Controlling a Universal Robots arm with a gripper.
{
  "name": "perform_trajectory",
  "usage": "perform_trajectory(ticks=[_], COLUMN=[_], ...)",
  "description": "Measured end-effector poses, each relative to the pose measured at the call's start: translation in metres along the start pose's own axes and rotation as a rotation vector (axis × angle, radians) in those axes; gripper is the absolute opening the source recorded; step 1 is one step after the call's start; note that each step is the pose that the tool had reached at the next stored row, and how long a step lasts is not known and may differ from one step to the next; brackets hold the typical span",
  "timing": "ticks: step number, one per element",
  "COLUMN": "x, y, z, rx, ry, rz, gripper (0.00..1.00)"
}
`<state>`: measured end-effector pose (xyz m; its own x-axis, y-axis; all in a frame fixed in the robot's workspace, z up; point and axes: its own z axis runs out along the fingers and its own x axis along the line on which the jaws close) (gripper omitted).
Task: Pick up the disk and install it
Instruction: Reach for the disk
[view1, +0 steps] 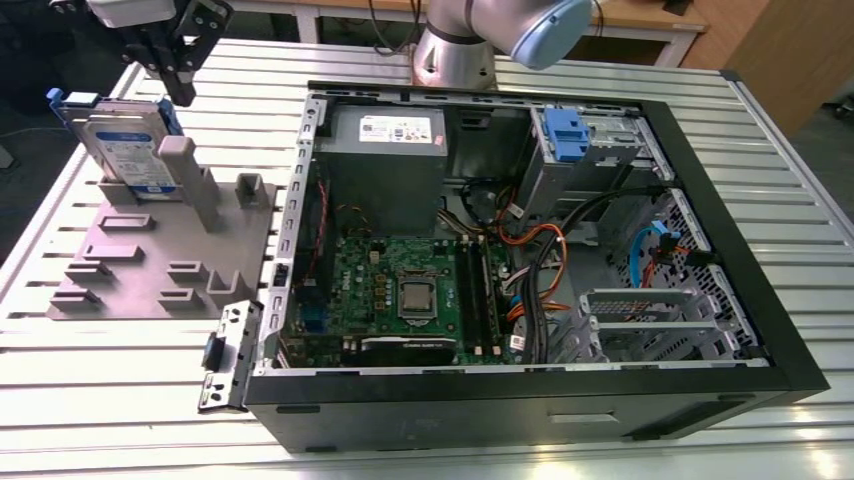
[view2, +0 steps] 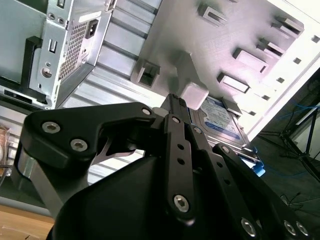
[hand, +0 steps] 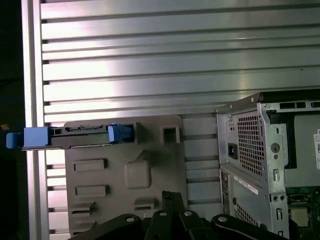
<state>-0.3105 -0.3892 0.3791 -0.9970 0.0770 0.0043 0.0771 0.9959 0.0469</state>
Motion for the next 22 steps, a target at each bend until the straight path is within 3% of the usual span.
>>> perform_trajectory(ticks=[10,17,22], x=[0.0147,0.0213,0.0397], y=[0.0007,0.0098,0.0142], z=[0.0004,0.0015,0.0029], rx=[0.0000,0.0000,0.0001], ry=[0.0000,-0.0001,0.0000], rz=[0.000,0.000,0.000], gripper=[0.11,0.11,0.11])
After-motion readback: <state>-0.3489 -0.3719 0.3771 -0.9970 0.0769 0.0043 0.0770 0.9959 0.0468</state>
